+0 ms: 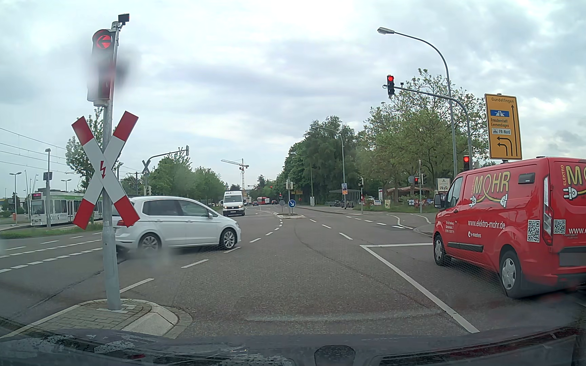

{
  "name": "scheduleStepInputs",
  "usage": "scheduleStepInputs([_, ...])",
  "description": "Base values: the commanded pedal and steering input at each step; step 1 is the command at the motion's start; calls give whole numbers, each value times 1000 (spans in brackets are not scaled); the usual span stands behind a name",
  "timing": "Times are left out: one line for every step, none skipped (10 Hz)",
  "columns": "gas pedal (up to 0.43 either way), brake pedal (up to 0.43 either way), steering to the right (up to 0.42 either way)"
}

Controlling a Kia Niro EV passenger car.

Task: Follow the waypoints while adhering to traffic rules and regulations

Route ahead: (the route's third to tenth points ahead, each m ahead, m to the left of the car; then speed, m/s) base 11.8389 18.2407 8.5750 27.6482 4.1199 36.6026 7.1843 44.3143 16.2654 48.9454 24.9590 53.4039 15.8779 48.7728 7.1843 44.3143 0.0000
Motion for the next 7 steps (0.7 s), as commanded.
scheduleStepInputs([0,201,10])
scheduleStepInputs([0,201,10])
scheduleStepInputs([0,201,9])
scheduleStepInputs([0,201,10])
scheduleStepInputs([0,201,10])
scheduleStepInputs([0,201,10])
scheduleStepInputs([0,201,10])
